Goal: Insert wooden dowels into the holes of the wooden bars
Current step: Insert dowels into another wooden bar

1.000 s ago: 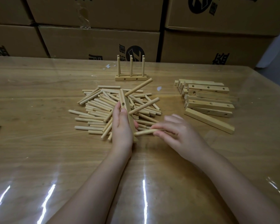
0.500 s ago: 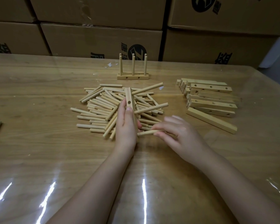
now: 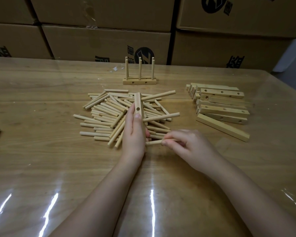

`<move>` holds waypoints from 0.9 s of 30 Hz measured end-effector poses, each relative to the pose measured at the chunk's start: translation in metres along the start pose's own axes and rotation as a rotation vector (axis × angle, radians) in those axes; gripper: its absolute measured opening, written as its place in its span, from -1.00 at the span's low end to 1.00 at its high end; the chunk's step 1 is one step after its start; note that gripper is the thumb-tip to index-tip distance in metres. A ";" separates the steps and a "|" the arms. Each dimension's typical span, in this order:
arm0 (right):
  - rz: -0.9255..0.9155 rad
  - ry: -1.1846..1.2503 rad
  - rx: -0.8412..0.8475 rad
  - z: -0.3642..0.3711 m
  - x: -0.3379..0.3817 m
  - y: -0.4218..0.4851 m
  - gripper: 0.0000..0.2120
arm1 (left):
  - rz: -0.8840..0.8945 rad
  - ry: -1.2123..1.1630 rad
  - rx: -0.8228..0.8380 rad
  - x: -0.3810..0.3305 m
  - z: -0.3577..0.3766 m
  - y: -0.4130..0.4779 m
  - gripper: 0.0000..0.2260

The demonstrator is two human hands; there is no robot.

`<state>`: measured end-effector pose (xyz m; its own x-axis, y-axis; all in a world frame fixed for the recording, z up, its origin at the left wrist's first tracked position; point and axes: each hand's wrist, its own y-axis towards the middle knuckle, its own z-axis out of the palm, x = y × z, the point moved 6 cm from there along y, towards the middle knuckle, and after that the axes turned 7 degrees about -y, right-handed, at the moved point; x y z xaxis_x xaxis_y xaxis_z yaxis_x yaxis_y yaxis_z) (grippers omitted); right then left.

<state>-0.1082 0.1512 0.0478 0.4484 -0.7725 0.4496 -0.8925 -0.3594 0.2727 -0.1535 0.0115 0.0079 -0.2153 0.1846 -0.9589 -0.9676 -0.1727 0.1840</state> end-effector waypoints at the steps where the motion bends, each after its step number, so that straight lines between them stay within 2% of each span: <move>1: 0.004 -0.002 0.003 0.000 -0.001 0.000 -0.84 | 0.001 0.002 0.003 0.000 0.000 0.000 -0.67; 5: 0.028 0.027 0.013 0.003 -0.004 -0.001 -0.82 | -0.006 0.014 0.017 -0.001 0.001 0.000 -0.67; 8: 0.069 0.172 0.000 0.002 -0.009 -0.002 -0.86 | -0.011 0.012 0.024 -0.003 0.002 -0.001 -0.69; 12: 0.138 0.387 -0.151 -0.010 -0.017 -0.006 -0.68 | -0.068 -0.048 -0.043 -0.001 -0.003 0.000 -0.73; 15: 0.103 0.410 -0.229 -0.015 -0.015 -0.007 -0.74 | -0.097 -0.068 -0.069 0.000 -0.004 0.001 -0.74; 19: 0.082 0.447 -0.218 -0.012 -0.014 -0.006 -0.82 | -0.089 -0.052 -0.078 0.001 -0.005 0.001 -0.76; 23: 0.065 0.473 -0.221 -0.011 -0.012 -0.004 -0.81 | -0.083 -0.034 -0.097 0.003 -0.007 0.001 -0.70; 27: 0.058 0.468 -0.223 -0.010 -0.010 -0.003 -0.80 | -0.072 -0.043 -0.098 0.001 -0.006 0.001 -0.76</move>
<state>-0.1095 0.1654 0.0503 0.4178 -0.4529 0.7876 -0.9073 -0.1636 0.3873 -0.1535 0.0056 0.0059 -0.1532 0.2411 -0.9583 -0.9638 -0.2505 0.0910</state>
